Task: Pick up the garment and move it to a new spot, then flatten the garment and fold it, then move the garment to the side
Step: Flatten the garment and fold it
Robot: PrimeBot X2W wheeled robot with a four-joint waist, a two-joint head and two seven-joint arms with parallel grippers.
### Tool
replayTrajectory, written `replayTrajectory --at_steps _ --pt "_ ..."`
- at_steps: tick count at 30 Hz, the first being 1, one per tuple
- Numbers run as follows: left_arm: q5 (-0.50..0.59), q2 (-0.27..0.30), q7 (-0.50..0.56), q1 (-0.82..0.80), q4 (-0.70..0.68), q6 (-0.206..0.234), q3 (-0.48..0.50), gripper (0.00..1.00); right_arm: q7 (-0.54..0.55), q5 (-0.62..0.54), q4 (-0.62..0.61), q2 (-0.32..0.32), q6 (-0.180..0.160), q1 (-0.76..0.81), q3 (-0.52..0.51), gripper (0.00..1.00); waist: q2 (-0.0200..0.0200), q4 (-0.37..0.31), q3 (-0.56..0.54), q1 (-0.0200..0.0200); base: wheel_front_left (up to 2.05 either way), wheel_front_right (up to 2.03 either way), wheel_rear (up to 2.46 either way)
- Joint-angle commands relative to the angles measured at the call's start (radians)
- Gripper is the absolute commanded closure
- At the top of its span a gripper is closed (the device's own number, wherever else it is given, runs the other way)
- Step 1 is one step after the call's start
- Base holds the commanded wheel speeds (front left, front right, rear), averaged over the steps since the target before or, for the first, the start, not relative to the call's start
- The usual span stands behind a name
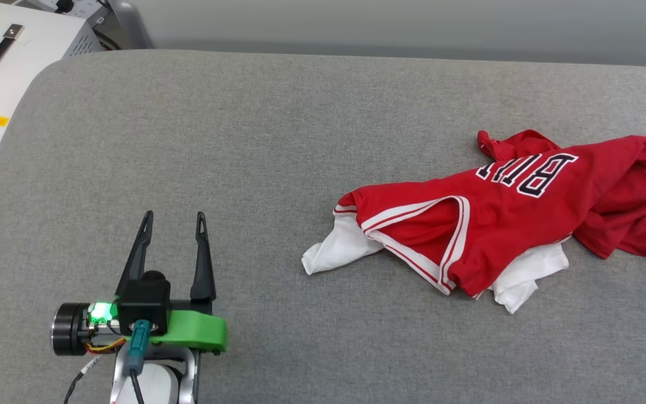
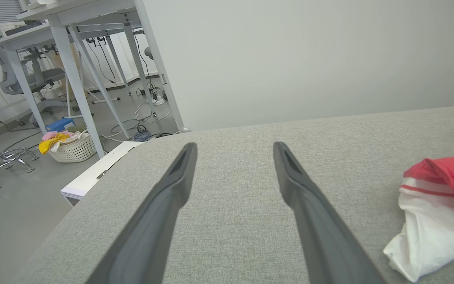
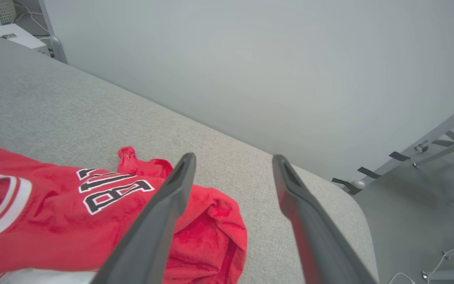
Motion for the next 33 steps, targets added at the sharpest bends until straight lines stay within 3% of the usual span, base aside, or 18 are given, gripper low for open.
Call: replayTrajectory --at_steps 1,4,8,13,16,24,30,31,33 --pt "0.008 0.008 -0.006 0.014 -0.005 0.003 0.0 0.0 0.027 -0.021 -0.051 0.012 -0.001 0.039 -0.041 0.0 -0.0001 0.0 0.0 0.0001 0.0 0.0 0.0" --pt "0.008 0.009 -0.006 0.017 -0.008 0.006 -0.002 0.0 0.087 -0.063 -0.179 0.046 -0.001 0.101 -0.143 0.0 -0.0001 0.0 0.002 0.0001 0.0 0.0 0.0" --pt "0.008 0.006 -0.006 0.013 -0.01 0.006 -0.009 0.0 0.161 -0.092 -0.337 0.106 -0.001 0.174 -0.205 0.0 -0.0001 0.007 0.008 0.0001 0.0 0.0 0.0" --pt "0.009 0.005 -0.006 -0.001 -0.017 0.006 -0.017 0.0 0.271 -0.071 -0.472 0.13 -0.001 0.231 -0.169 0.0 -0.0001 0.017 0.029 0.0001 0.0 0.0 0.0" --pt "0.009 0.006 -0.006 -0.011 -0.021 0.007 -0.019 0.0 0.359 -0.045 -0.502 0.112 -0.001 0.248 -0.104 0.0 -0.0001 0.022 0.042 0.0001 0.0 0.0 0.0" --pt "0.013 0.006 -0.006 -0.042 -0.033 0.011 -0.03 0.0 0.546 0.01 -0.476 0.032 -0.001 0.203 0.147 0.0 -0.0001 0.032 0.089 0.0001 0.0 0.0 0.0" --pt "0.013 0.0 -0.006 -0.075 -0.038 0.011 -0.048 0.0 0.571 0.028 -0.354 0.041 -0.001 0.106 0.306 0.0 -0.0001 0.05 0.136 0.0001 0.0 0.0 0.0" --pt "0.012 -0.004 -0.006 -0.09 -0.038 0.013 -0.054 0.0 0.556 0.035 -0.279 0.058 -0.001 0.052 0.378 0.0 -0.0001 0.06 0.162 0.0001 0.0 0.0 0.0" --pt "0.011 -0.006 -0.006 -0.097 -0.038 0.014 -0.057 0.0 0.54 0.035 -0.229 0.073 -0.001 0.021 0.427 0.0 -0.0001 0.065 0.175 0.0001 0.0 0.0 0.0"
